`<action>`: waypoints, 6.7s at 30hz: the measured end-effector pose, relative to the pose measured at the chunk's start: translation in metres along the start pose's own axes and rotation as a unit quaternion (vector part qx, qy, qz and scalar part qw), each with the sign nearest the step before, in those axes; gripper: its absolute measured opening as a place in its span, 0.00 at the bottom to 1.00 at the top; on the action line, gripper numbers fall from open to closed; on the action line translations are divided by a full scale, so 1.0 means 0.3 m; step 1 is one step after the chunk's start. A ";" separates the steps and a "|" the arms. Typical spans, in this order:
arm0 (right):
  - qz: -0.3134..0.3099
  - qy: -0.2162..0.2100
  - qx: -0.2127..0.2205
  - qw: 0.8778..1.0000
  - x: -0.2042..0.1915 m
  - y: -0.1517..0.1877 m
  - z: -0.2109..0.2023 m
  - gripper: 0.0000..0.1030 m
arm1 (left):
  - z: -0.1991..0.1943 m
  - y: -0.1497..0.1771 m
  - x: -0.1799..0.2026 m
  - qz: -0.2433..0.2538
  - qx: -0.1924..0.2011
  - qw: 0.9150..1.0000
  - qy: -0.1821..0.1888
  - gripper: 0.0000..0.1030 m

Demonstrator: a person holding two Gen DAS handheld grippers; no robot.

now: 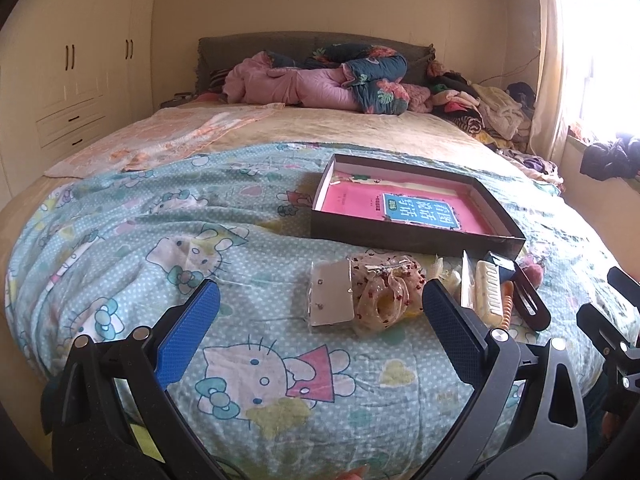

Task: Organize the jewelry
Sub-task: 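Grasp the pink lace bow clip with the left tool while the right tool grasps the dark red claw clip, then carry the bow clip into the box with the left tool while the right tool drops the claw clip there, then withdraw both open tools from the box toward the remaining accessories, then grasp the clear plastic packet with the left tool while the right tool grasps the pink pompom hair tie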

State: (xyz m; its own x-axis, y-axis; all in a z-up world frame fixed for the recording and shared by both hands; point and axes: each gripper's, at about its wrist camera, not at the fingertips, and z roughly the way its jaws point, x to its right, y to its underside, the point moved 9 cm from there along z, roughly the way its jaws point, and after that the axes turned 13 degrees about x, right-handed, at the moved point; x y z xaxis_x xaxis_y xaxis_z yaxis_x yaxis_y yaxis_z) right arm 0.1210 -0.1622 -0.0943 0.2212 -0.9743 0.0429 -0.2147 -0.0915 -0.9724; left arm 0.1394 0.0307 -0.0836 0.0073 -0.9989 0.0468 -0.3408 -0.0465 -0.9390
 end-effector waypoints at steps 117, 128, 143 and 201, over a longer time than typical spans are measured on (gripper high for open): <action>0.060 0.038 -0.074 0.995 0.292 -0.046 0.578 0.65 | 0.572 -0.105 0.086 0.013 -0.060 0.994 0.093 0.23; 0.065 0.041 -0.031 0.997 0.298 -0.130 0.435 0.75 | 0.425 -0.174 0.125 0.009 -0.023 0.994 0.109 0.53; 0.067 0.045 -0.005 0.997 0.315 -0.162 0.280 0.82 | 0.272 -0.202 0.173 0.010 0.010 0.991 0.132 0.78; 0.069 0.025 -0.136 0.988 0.323 0.215 0.329 0.60 | 0.233 0.203 0.441 0.007 -0.161 0.953 0.257 0.17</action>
State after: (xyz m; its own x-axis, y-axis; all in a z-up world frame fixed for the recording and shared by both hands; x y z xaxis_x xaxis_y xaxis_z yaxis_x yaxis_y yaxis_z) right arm 0.2224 -0.2424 -0.1754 0.1264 -0.9896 -0.0684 -0.4894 -0.0022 -0.8720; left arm 0.1852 -0.1051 -0.1584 -0.4331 -0.8590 0.2729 -0.6091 0.0558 -0.7911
